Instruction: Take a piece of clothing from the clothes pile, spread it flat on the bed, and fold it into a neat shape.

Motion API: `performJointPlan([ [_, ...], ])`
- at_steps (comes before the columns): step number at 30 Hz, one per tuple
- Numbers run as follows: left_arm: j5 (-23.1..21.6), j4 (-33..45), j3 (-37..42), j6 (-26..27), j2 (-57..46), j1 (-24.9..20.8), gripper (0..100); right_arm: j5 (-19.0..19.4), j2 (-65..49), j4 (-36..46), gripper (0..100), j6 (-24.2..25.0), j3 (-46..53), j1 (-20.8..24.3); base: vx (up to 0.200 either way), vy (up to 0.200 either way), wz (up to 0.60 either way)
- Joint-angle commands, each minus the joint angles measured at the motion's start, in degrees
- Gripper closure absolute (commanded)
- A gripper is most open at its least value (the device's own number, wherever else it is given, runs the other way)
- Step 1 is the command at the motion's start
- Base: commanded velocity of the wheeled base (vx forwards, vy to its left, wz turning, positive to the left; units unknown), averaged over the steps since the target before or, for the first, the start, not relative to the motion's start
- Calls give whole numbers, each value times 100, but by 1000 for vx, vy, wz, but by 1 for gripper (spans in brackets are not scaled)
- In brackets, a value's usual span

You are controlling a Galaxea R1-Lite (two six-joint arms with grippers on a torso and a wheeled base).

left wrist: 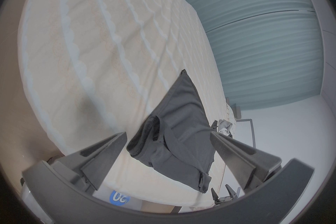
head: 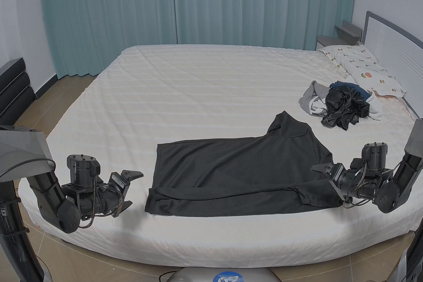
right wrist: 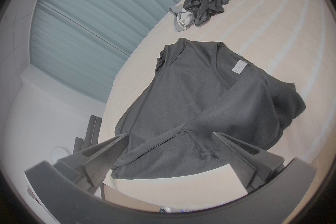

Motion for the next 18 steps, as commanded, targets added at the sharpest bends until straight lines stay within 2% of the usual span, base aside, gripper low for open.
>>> performJointPlan([
  [1, 8, -4, -49, -31, -24, -165, 0, 23, 70, -24, 0, 0, 55, -111, 0, -200, 0],
  [5, 26, -4, -58, -31, -24, -244, 0, 23, 141, -24, 0, 0, 47, -120, 0, -200, 0],
  [7, 210, -4, -102, -31, -16, -306, 0, 23, 158, -24, 0, 0, 38, -120, 0, -200, 0],
  [14, 984, 5, -348, -13, 37, -754, 0, 23, 167, -24, 0, 9, 47, -128, 0, 0, 0],
  [17, 1115, 5, -401, 4, 46, -807, 0, 23, 167, -24, 0, 9, 55, -128, 0, 0, 0],
  [18, 1353, 31, -462, 75, 55, -974, 0, 23, 167, -24, 0, 9, 64, -128, 0, 0, 0],
])
